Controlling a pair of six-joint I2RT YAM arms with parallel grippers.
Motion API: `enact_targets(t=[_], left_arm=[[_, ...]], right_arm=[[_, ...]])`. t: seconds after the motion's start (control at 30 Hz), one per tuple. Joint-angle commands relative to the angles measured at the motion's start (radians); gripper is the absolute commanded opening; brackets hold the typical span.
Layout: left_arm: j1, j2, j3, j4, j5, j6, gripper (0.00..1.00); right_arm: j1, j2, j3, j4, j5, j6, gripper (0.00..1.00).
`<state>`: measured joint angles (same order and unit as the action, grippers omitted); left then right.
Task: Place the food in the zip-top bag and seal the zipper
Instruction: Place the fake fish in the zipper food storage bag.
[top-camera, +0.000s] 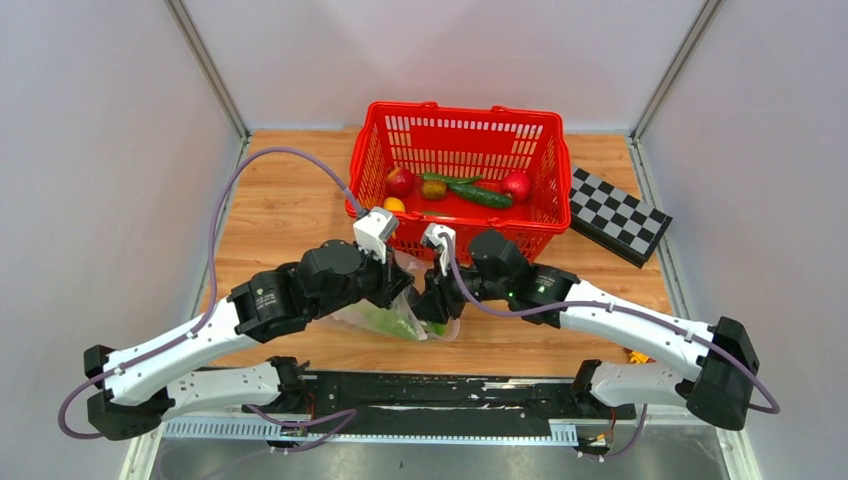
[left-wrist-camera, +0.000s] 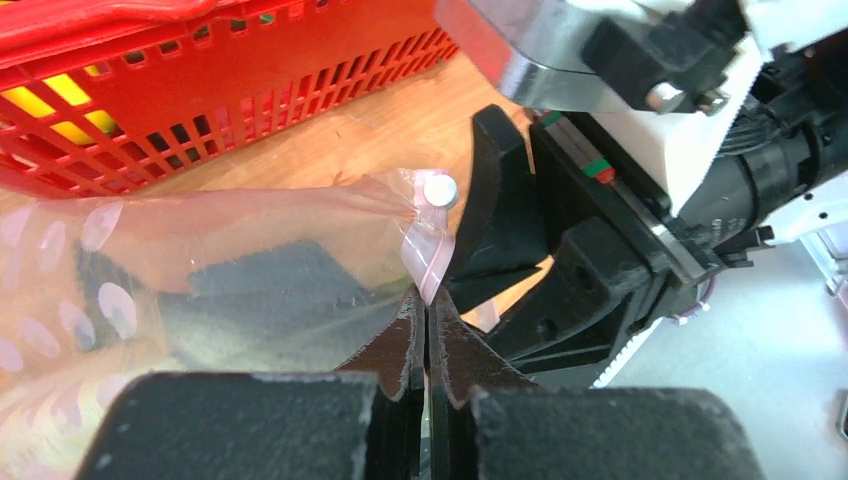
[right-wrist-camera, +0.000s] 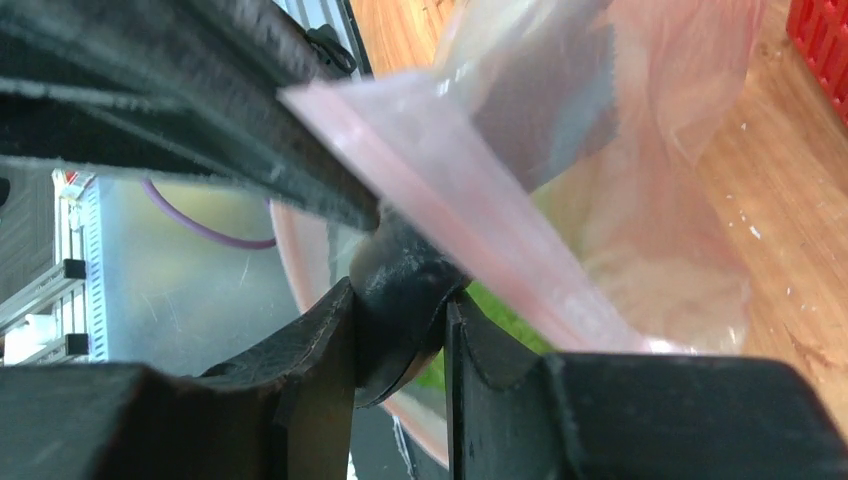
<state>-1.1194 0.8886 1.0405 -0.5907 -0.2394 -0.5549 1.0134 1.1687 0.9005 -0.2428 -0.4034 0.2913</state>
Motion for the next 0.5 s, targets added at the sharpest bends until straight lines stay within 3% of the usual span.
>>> enact_targets(t=[0.0, 0.33, 0.47], left_arm=[[-0.006, -0.002, 0.004, 0.098, 0.055, 0.000, 0.00], [-0.005, -0.050, -0.009, 0.141, 0.061, 0.003, 0.00], [-0.005, -0.067, -0.015, 0.131, 0.028, 0.002, 0.00]], right_arm=[[0.003, 0.065, 0.055, 0.115, -0.018, -0.017, 0.20], [0.004, 0.191, 0.051, 0.307, -0.023, -0.048, 0.34], [0.003, 0.197, 0.065, 0.273, -0.002, -0.061, 0.50]])
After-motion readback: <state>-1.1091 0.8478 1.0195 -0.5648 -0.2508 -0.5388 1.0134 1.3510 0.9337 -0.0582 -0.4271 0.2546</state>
